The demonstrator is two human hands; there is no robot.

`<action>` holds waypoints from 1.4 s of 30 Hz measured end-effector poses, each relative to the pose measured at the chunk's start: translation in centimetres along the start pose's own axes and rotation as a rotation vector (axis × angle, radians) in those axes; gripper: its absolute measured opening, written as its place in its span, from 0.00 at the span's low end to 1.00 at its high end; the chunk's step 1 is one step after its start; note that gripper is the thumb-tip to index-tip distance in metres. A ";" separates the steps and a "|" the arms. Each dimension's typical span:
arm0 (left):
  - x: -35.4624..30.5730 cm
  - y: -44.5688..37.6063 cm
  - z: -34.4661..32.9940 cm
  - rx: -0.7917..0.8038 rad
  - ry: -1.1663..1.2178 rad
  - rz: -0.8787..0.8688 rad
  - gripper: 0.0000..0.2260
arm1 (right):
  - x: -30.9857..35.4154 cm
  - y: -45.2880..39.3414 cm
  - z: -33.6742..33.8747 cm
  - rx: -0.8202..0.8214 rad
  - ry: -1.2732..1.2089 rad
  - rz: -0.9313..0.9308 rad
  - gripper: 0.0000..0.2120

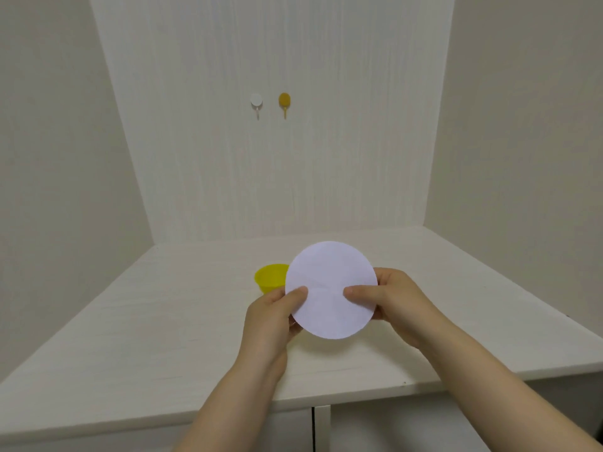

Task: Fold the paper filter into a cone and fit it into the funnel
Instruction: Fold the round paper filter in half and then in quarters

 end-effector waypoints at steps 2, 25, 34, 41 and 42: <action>0.3 0.2 -0.5 0.058 -0.085 0.015 0.09 | 0.2 -0.2 0.5 -0.062 0.024 0.017 0.08; 0.0 0.0 -0.7 0.105 -0.065 0.022 0.11 | 0.0 -1.2 0.2 0.057 -0.023 -0.004 0.10; 0.5 -0.1 -1.4 0.200 0.168 0.145 0.12 | -0.5 -1.8 0.1 0.159 -0.135 -0.019 0.11; 1.2 -0.2 -1.3 0.227 0.258 0.217 0.15 | -0.8 -2.0 0.1 0.198 -0.101 -0.027 0.19; 1.3 -0.3 -1.3 0.228 0.265 0.218 0.15 | -0.9 -2.0 0.1 0.189 -0.105 -0.035 0.20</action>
Point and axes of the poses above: each hand's wrist, its own y-axis away from the middle knuckle, its own z-axis out of the back of the hand, x = y × z, the point moved 9 cm from there along -y, towards the middle knuckle, and after that the axes turned 5 degrees about x, right-handed, at the moved point
